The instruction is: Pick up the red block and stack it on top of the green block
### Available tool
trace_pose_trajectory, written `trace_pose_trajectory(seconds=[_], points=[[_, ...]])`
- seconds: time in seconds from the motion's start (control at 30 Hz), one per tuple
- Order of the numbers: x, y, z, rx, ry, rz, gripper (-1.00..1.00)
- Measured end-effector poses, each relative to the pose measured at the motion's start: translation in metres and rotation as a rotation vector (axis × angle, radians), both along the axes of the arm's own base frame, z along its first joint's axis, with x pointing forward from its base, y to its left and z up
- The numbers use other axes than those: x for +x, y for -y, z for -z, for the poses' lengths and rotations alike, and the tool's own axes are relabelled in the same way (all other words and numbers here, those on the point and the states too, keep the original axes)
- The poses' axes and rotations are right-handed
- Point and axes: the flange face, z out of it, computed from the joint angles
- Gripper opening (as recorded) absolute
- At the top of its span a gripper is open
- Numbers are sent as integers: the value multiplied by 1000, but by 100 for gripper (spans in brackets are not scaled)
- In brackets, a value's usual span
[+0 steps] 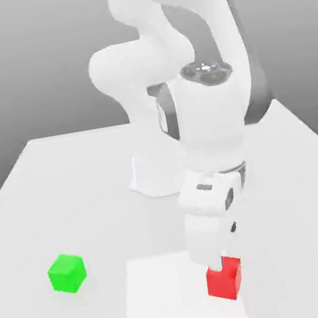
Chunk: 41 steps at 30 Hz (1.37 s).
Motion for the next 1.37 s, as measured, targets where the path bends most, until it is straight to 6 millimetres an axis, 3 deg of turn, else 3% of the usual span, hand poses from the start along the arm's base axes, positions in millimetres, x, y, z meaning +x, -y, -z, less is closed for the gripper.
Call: trace_pose_trajectory(seconds=[0.1, 0.13, 0.33, 0.53, 0.57, 0.6, 0.73, 0.83, 0.93, 1.03, 1.23, 1.27, 1.37], points=[[-2, 0, 34, -1, -3, -3, 0], [-2, 1, 40, -1, -3, -3, -100], [-3, 1, 43, -1, -6, -3, -100], [-2, 0, -9, -1, -5, -4, -100], [-1, 9, -18, -2, -5, 0, -100], [0, 32, -25, -6, -3, 19, -100], [-11, 145, -42, -16, -1, 96, -100], [-37, 216, -52, -16, -3, 125, -100], [-72, 271, -58, -7, -6, 131, -100], [-89, 294, -50, 2, -3, 130, -100], [-91, 296, -5, 3, -3, 126, -100], [-92, 297, 2, 2, -4, 128, 100], [-92, 297, 2, 2, -4, 128, 100]])
